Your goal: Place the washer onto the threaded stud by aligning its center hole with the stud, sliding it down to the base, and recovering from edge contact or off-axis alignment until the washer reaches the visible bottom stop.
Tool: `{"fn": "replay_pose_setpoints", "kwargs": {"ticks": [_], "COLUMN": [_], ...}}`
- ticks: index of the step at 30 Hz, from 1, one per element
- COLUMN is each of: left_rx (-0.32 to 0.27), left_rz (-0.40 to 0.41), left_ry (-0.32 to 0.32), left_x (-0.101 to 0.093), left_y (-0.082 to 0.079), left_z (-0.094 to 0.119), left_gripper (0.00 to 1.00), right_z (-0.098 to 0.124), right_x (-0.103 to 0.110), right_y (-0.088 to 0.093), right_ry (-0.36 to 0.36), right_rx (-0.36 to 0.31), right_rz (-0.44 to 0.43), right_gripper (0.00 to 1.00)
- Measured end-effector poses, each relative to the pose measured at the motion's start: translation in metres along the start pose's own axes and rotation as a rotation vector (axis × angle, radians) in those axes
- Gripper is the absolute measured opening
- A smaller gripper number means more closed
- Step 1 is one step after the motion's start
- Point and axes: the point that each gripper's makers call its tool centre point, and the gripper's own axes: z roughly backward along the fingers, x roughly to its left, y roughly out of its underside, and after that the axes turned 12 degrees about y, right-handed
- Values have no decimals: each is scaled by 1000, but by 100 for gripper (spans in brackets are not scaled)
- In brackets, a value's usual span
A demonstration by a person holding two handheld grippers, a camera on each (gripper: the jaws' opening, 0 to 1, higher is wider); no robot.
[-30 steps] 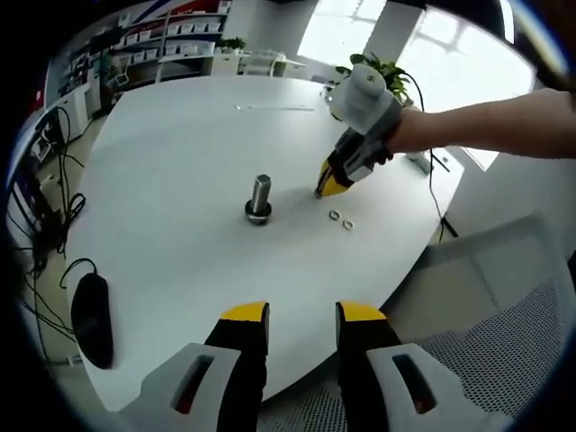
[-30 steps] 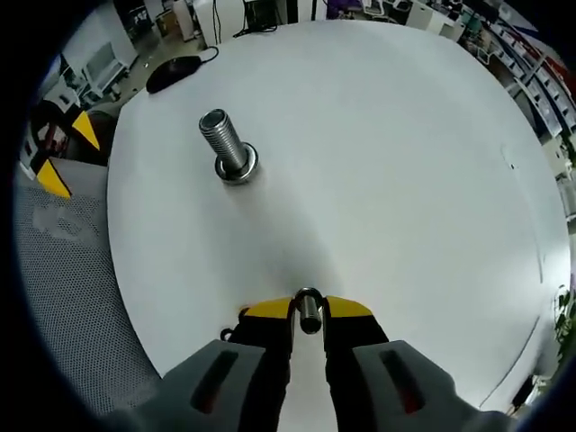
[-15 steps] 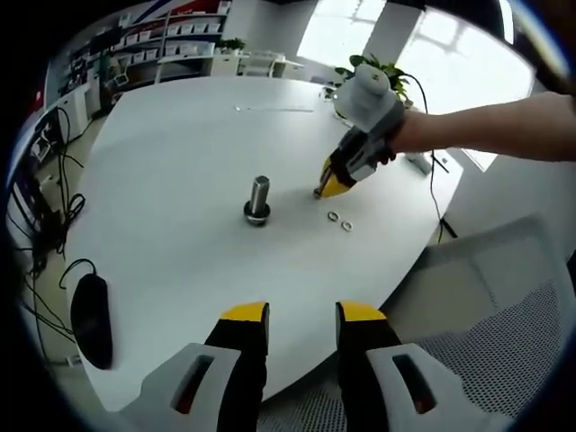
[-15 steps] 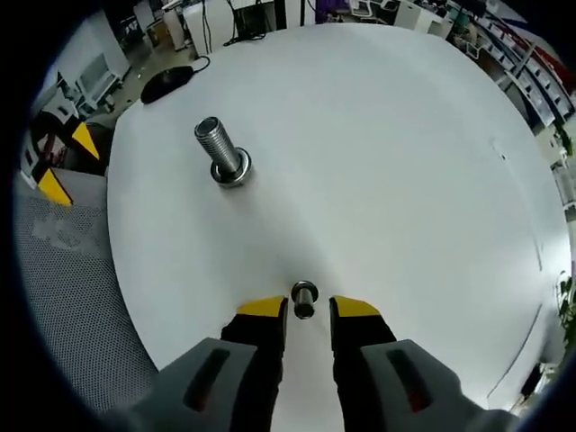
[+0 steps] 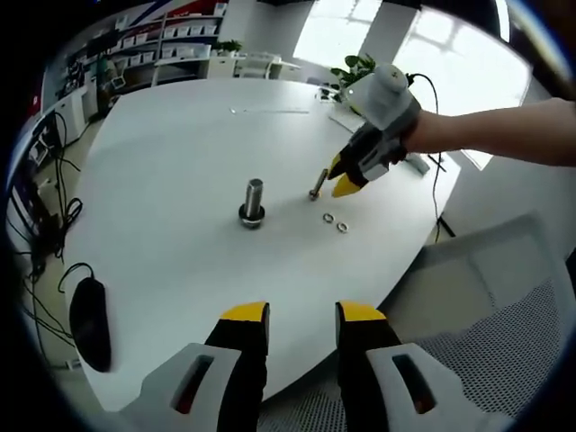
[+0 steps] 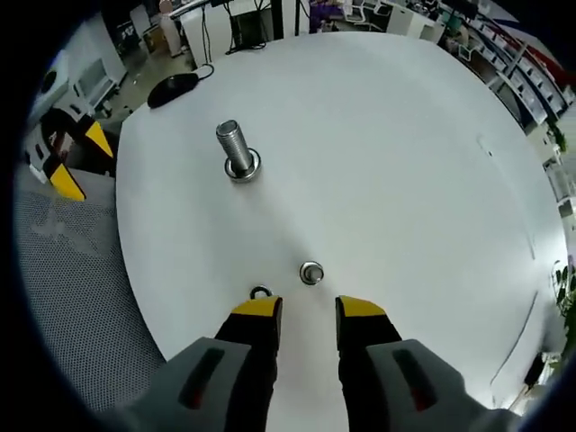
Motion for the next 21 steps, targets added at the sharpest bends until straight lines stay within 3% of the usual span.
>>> {"fn": "replay_pose_setpoints", "kwargs": {"ticks": [21], "left_rx": [14], "left_rz": [-29], "left_ry": [2], "left_x": [-5], "left_y": [0], "left_z": [-3], "left_gripper": [28], "right_z": [7], "right_x": [11], "right_y": [25], "right_ry": [-1], "right_rx": [11], "right_rz": [-29], "right_gripper": [29]}}
